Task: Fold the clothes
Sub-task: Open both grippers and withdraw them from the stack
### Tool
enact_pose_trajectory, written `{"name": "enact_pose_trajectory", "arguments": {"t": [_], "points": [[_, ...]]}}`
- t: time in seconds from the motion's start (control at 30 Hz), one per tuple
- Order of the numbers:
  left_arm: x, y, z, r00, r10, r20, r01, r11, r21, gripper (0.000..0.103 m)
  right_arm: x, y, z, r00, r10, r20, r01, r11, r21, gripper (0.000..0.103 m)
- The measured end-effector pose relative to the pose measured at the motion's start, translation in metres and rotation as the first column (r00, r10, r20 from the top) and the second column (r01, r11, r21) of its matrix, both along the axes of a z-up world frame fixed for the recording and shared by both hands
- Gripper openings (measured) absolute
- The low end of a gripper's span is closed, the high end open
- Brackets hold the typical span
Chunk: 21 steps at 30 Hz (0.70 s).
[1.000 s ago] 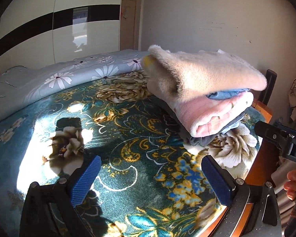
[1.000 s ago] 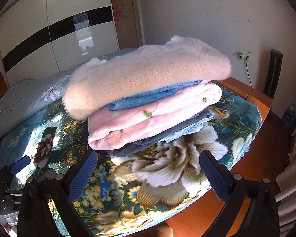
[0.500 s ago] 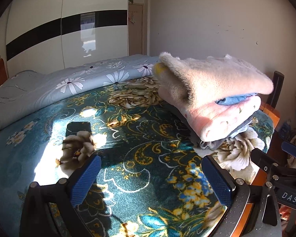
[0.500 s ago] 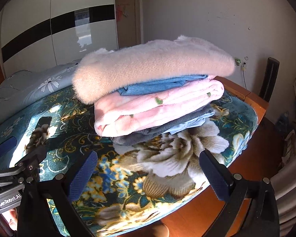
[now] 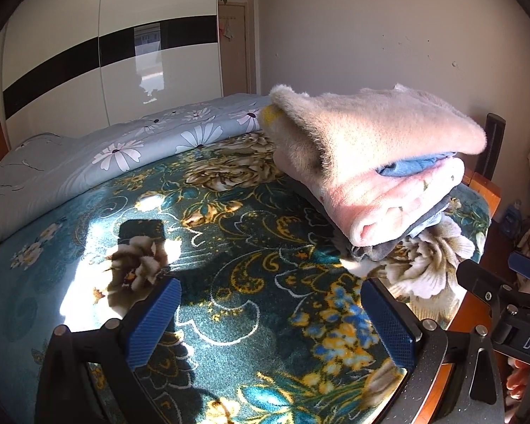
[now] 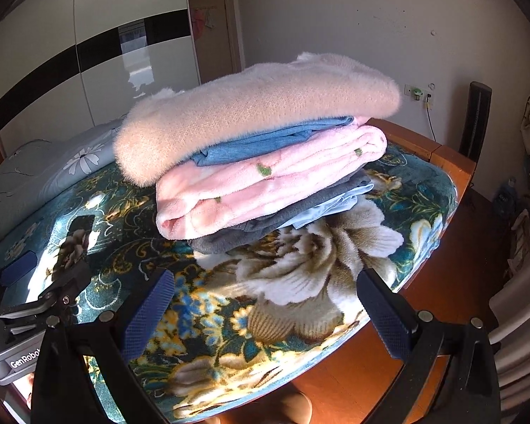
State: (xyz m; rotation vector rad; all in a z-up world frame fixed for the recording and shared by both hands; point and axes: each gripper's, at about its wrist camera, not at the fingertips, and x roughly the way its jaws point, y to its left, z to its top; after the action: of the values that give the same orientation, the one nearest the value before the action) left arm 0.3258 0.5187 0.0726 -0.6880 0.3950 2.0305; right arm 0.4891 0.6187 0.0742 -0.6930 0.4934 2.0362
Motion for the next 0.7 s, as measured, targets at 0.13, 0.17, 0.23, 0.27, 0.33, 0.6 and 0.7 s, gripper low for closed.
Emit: {"name": "enact_pose_trajectory", "arguments": {"t": [0.13,0.17,0.23,0.27,0.33,0.6,0.7], "points": [[-0.002,0.001,-0.003,1.000,-0.004,0.017,0.005,1.000,-0.004,0.103,-0.003,0.000,-0.002,1.000,0.008,0.005,-0.008,1.000,-0.004,0.103],[-0.003,0.001,-0.003,1.000,-0.004,0.020,0.004,1.000,-0.004,0.103,-0.004,-0.001,-0.002,1.000,0.010,0.006,-0.010,1.000,-0.005,0.103],[-0.004,0.001,-0.004,1.000,-0.002,0.027,0.002,1.000,-0.005,0.103,-0.005,-0.001,-0.003,1.000,0.014,0.009,-0.014,1.000,-0.007,0.103],[-0.005,0.001,-0.004,1.000,-0.002,0.030,0.002,1.000,-0.005,0.103,-0.006,-0.001,-0.003,1.000,0.016,0.010,-0.016,1.000,-0.008,0.103],[-0.006,0.001,-0.004,0.999,0.000,0.036,0.000,1.000,-0.005,0.103,-0.007,-0.001,-0.004,1.000,0.020,0.012,-0.020,1.000,-0.009,0.103],[-0.010,0.000,-0.006,0.999,0.002,0.054,-0.001,1.000,-0.005,0.103,-0.014,-0.004,-0.007,0.999,0.030,0.039,-0.030,1.000,-0.004,0.103],[-0.011,-0.001,-0.006,0.998,0.002,0.059,-0.001,1.000,-0.005,0.103,-0.015,-0.005,-0.007,0.999,0.031,0.043,-0.031,1.000,0.001,0.103]]}}
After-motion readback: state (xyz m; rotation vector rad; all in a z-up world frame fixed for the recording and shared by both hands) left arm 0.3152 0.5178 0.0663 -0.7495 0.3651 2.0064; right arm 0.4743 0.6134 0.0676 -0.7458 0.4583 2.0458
